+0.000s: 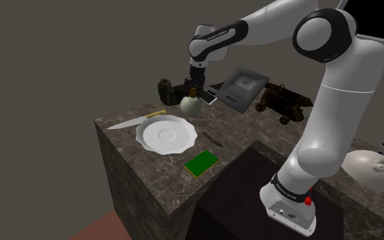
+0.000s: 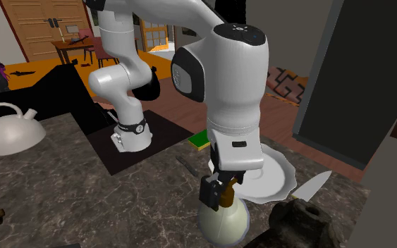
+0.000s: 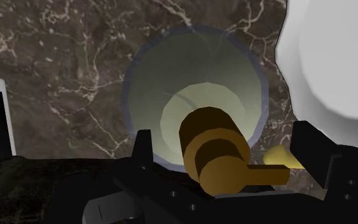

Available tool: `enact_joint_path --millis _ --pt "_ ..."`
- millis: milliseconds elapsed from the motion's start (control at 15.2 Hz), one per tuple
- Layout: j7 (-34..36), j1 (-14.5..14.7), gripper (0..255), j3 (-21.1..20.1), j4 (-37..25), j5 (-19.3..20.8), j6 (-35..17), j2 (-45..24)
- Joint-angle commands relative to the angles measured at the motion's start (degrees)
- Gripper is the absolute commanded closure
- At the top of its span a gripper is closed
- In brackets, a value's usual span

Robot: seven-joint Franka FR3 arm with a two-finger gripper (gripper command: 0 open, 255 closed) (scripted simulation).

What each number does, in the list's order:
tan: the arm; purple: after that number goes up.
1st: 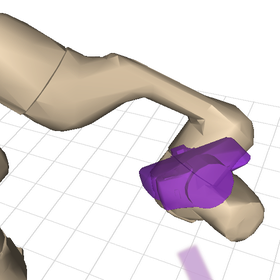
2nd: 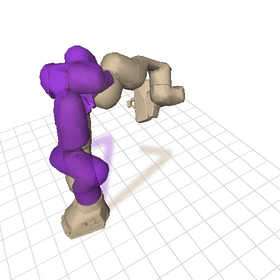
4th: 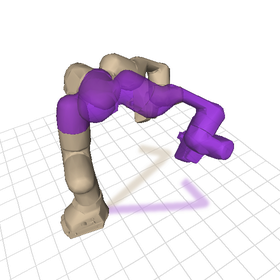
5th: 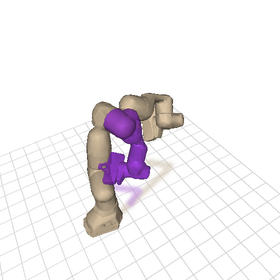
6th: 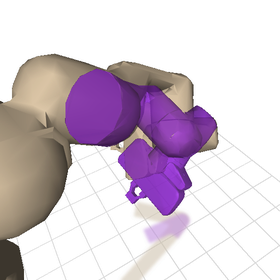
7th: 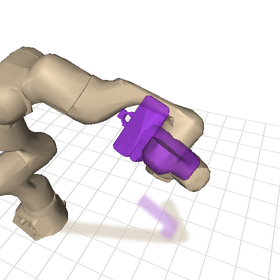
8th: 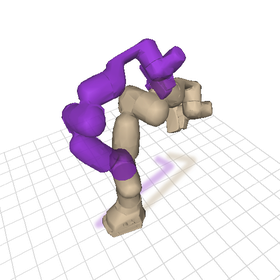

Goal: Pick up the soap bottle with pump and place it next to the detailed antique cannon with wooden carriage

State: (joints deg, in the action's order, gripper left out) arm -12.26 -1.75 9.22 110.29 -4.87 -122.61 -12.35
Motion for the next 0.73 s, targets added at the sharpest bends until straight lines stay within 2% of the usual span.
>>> enact_joint_path --millis 0,66,132,660 --pt "0.0 0.0 0 0.0 0.01 0.0 -0.02 -0.01" --pt "0.0 0.0 0 0.0 0.0 0.0 -0.01 -0.01" --pt "0.0 0.0 255 0.0 0.0 0.0 -0.01 -0.01" --pt "0.0 0.0 255 0.0 0.0 0.01 0.02 0.02"
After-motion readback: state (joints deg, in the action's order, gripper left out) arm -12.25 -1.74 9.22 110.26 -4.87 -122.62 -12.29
